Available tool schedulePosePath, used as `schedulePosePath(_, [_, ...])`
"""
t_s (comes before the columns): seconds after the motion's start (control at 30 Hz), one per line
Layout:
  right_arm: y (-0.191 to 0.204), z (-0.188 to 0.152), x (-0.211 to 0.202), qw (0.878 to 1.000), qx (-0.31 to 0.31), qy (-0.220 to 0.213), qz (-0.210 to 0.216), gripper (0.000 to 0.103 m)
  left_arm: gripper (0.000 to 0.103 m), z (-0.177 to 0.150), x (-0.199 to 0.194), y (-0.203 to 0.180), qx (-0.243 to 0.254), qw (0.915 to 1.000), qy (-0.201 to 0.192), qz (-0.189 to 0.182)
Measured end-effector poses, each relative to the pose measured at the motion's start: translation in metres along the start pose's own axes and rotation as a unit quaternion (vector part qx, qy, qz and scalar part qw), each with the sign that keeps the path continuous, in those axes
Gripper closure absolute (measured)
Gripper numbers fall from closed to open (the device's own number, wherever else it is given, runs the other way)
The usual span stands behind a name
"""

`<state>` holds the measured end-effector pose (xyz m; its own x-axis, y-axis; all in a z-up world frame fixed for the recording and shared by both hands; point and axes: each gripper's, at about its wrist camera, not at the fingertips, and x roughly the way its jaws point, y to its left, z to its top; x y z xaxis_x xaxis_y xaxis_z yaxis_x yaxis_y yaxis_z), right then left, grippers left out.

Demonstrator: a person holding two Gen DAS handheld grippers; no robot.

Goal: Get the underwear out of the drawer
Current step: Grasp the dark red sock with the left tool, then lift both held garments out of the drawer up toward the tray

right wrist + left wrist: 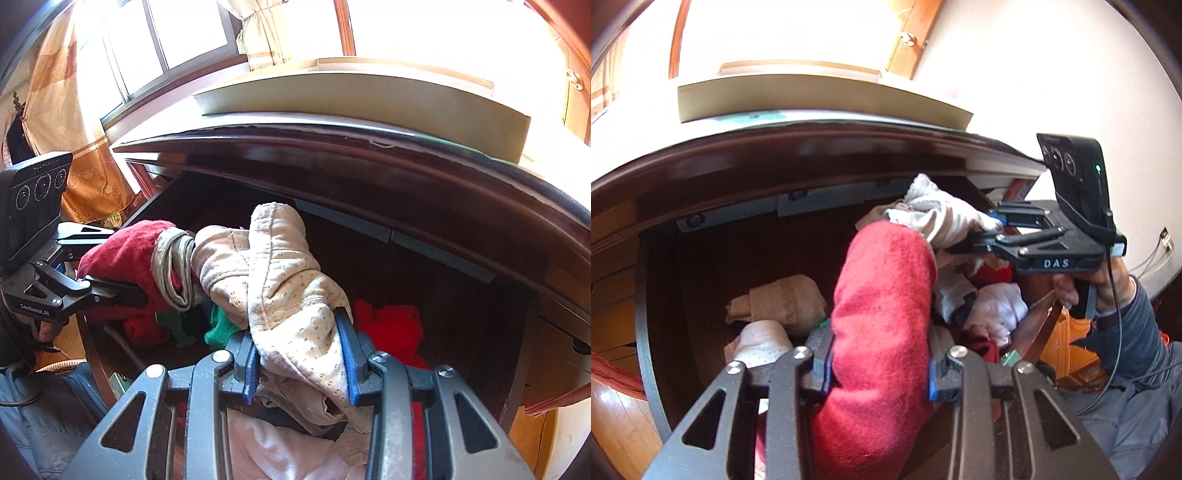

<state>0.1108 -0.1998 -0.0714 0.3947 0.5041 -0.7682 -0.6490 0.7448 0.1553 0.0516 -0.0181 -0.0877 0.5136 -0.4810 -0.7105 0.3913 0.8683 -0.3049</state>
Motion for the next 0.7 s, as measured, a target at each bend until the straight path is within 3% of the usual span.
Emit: schedulePosePath(0.7, [-0.007, -0.009, -0.038, 0.998, 0.007, -0.067, -0.016, 0.065, 0.069, -0.004, -0.007, -0.014, -0.013, 0.9926, -0.098, 0.070])
